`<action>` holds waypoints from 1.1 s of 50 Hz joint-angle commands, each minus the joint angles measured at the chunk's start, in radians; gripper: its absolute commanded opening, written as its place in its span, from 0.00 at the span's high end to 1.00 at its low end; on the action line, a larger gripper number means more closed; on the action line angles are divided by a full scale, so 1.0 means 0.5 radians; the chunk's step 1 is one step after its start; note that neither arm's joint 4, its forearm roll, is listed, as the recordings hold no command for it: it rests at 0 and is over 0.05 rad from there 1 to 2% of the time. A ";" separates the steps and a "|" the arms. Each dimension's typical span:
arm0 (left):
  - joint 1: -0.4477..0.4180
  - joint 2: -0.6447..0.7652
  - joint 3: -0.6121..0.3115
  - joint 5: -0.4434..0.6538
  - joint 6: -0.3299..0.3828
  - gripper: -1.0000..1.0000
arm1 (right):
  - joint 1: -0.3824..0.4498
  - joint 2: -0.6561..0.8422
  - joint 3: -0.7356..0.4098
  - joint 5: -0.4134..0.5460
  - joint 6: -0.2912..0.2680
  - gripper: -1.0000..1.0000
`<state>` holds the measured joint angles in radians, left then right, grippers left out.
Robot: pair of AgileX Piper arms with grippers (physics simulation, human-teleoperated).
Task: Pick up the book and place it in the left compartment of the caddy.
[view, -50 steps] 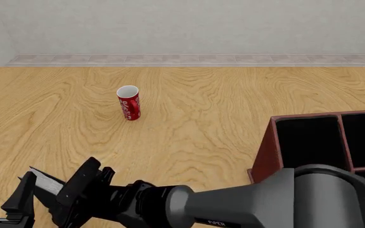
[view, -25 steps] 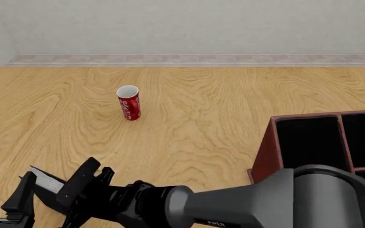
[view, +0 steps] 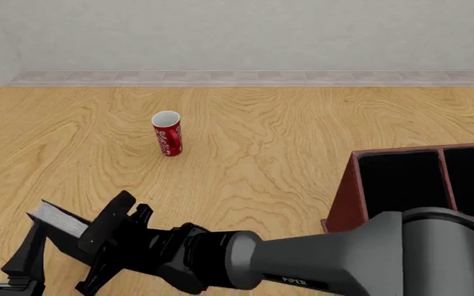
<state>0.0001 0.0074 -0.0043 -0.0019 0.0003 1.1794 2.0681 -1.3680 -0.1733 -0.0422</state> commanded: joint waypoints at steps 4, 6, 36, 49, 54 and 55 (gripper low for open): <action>0.000 0.000 0.000 0.000 0.000 0.00 | -0.083 -0.039 -0.040 -0.003 0.000 1.00; 0.000 0.000 0.000 0.000 0.000 0.00 | -0.101 -0.039 -0.049 0.000 -0.002 1.00; 0.000 0.000 0.000 0.000 0.000 0.00 | -0.264 -0.265 0.080 0.005 -0.070 1.00; 0.000 0.000 0.000 0.000 0.000 0.00 | -0.311 -0.368 0.136 0.017 -0.099 1.00; 0.000 0.000 0.000 0.000 0.000 0.00 | -0.333 -0.424 0.163 0.026 -0.103 1.00; -0.001 0.000 0.000 0.000 0.000 0.00 | -0.337 -0.444 0.178 0.026 -0.110 1.00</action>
<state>0.0001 0.0075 -0.0043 -0.0019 0.0002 1.0313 1.9067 -1.2955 -0.1624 -0.1042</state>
